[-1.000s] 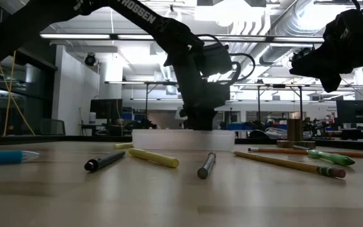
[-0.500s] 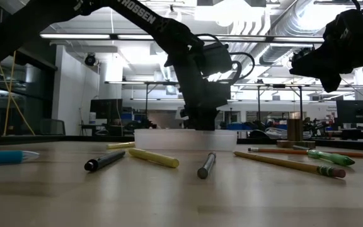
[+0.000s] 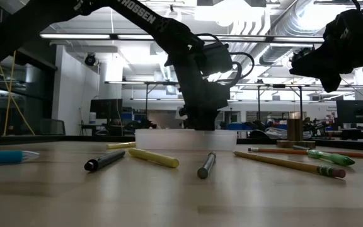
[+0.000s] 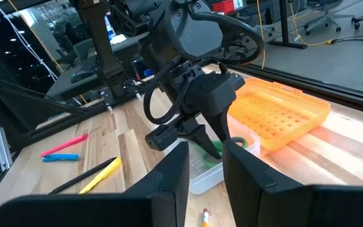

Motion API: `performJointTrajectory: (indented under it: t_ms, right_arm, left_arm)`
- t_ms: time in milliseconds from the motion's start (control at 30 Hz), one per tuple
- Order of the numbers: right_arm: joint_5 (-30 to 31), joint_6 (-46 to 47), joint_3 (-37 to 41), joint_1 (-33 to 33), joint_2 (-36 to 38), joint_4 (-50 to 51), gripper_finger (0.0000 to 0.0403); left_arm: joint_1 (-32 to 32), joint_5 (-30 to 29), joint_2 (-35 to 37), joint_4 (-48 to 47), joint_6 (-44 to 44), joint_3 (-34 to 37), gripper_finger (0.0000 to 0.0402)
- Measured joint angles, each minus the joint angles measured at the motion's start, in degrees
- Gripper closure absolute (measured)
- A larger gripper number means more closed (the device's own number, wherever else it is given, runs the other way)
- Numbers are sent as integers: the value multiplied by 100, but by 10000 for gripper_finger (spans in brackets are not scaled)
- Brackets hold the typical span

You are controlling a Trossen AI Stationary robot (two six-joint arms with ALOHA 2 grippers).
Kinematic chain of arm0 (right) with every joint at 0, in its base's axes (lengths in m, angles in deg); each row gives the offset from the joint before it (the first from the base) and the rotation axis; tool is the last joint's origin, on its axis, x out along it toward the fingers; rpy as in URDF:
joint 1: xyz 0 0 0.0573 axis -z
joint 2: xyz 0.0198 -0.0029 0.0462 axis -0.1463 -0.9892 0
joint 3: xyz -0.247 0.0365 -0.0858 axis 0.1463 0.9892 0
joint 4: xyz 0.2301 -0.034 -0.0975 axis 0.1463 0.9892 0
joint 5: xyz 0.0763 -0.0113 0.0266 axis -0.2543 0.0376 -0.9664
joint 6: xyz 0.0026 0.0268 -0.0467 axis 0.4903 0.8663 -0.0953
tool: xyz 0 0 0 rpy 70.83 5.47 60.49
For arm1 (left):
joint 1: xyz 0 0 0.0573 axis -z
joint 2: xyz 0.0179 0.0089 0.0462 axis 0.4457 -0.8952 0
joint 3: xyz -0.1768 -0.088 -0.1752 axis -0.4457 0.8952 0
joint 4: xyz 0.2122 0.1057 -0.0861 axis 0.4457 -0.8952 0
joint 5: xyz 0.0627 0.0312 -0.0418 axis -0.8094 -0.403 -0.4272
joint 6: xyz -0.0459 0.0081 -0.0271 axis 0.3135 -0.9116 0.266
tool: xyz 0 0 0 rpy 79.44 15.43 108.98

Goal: Pick & place school supplies into a supply box
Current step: Put the green scissors into the orange supply box, then put the top yellow pen into the orange supply box

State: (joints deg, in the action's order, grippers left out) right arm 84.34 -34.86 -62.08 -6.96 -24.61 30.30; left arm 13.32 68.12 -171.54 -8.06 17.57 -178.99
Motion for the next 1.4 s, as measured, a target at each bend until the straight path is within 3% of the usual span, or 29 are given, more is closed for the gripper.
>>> performJointTrajectory:
  t_ms: [267, 500, 900, 1167, 1400]
  right_arm:
    - [0, 0, 0, 0, 0, 0, 329]
    - [0, 0, 0, -1, 0, 0, 329]
    - [0, 0, 0, 2, 0, 0, 329]
    - [-15, 0, 0, 0, 0, 0, 329]
    - [-17, 6, 0, 1, 0, 0, 329]
  left_arm:
    - [0, 60, 0, -63, 2, -112, 203]
    - [0, -206, 0, -668, -28, -717, 179]
    - [-2, -530, 0, -2587, 169, -1697, 176]
    - [4, -533, 175, -3667, 598, -1757, 176]
    - [12, -543, 631, -4004, 902, -1757, 177]
